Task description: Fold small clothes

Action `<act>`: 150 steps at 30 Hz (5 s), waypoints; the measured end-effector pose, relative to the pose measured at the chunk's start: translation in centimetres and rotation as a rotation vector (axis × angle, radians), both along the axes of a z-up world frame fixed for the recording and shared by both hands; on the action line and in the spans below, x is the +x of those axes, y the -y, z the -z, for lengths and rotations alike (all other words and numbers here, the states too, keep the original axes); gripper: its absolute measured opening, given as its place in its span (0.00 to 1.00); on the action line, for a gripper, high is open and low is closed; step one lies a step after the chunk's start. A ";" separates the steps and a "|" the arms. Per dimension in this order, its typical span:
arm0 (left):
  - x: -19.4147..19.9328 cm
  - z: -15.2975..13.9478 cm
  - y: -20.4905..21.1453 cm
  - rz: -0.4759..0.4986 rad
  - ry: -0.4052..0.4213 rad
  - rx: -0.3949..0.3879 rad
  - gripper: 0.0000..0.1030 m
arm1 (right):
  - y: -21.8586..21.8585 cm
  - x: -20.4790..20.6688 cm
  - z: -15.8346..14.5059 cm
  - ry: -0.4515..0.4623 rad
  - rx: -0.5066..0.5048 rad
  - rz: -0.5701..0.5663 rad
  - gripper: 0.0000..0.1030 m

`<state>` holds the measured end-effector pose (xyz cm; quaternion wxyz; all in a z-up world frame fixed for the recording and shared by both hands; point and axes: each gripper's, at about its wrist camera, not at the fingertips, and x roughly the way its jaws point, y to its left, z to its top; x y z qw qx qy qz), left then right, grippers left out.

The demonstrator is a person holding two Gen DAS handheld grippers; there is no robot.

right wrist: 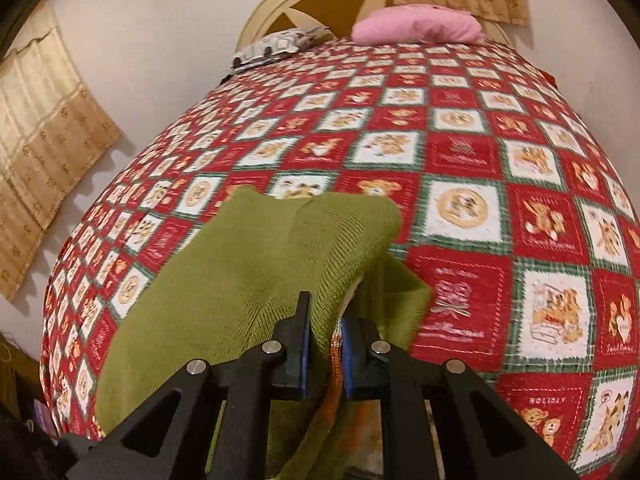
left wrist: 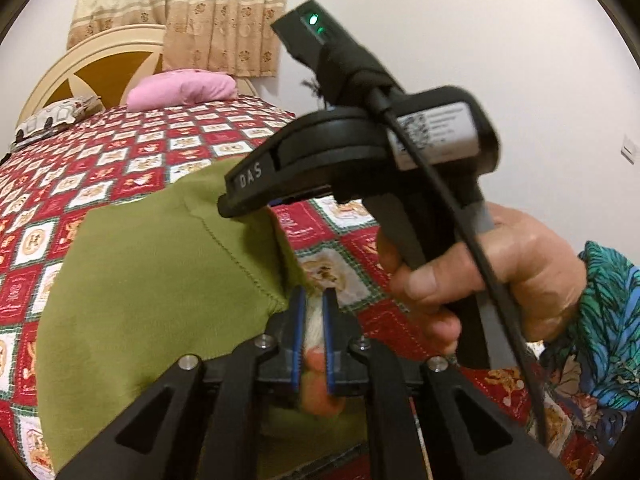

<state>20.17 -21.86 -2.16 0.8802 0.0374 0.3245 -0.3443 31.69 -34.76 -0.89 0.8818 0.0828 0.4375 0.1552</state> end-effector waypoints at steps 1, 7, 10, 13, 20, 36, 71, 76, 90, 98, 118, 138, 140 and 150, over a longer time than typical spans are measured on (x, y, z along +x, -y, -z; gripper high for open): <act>-0.1 0.1 0.2 0.004 0.000 0.005 0.09 | 0.4 0.2 0.5 -0.014 0.016 0.004 0.11; -1.1 0.4 -0.2 0.004 -0.022 0.034 0.09 | -0.8 0.7 3.7 -0.046 -0.052 -0.002 0.12; -1.8 0.2 -1.8 0.004 -0.050 0.019 0.11 | 0.4 0.6 3.9 -0.051 0.023 0.049 0.16; -2.7 -0.2 -4.4 0.011 -0.076 0.004 0.34 | 1.6 -0.8 2.9 -0.059 0.074 0.104 0.22; -5.5 -0.3 -13.9 -0.089 -0.062 -0.049 0.71 | 4.2 -10.8 -2.0 0.104 0.227 0.214 0.50; -2.2 3.2 -13.1 -0.320 -0.107 0.121 0.78 | -4.6 -14.6 2.4 -0.008 -0.179 0.009 0.32; -0.8 -0.3 -18.3 -0.453 0.030 0.238 0.82 | -4.1 -17.3 -2.9 0.197 -0.094 0.195 0.63; 1.2 -0.9 -17.7 -0.482 0.026 0.224 0.82 | -5.6 -14.2 -2.3 0.185 -0.064 0.213 0.63; 4.7 0.8 -14.8 -0.501 -0.063 0.175 0.84 | -3.4 -11.5 3.4 0.062 -0.071 0.256 0.17; 5.2 2.1 -16.5 -0.513 -0.136 0.211 0.88 | -1.8 -12.0 3.3 0.032 0.078 0.285 0.17; 10.7 3.8 -12.3 -0.464 -0.290 0.049 0.97 | -0.6 -1.1 3.7 0.002 -0.117 0.246 0.20; 15.0 5.4 -13.7 -0.251 -0.528 -0.215 0.99 | 4.2 -4.0 6.4 -0.082 0.386 0.270 0.63; 14.6 5.7 -13.1 -0.240 -0.477 -0.186 0.99 | 3.7 -3.8 6.5 -0.065 0.369 0.256 0.66; 14.1 5.5 -11.5 -0.223 -0.390 -0.089 1.00 | 0.6 -1.4 6.4 -0.025 0.199 0.165 0.67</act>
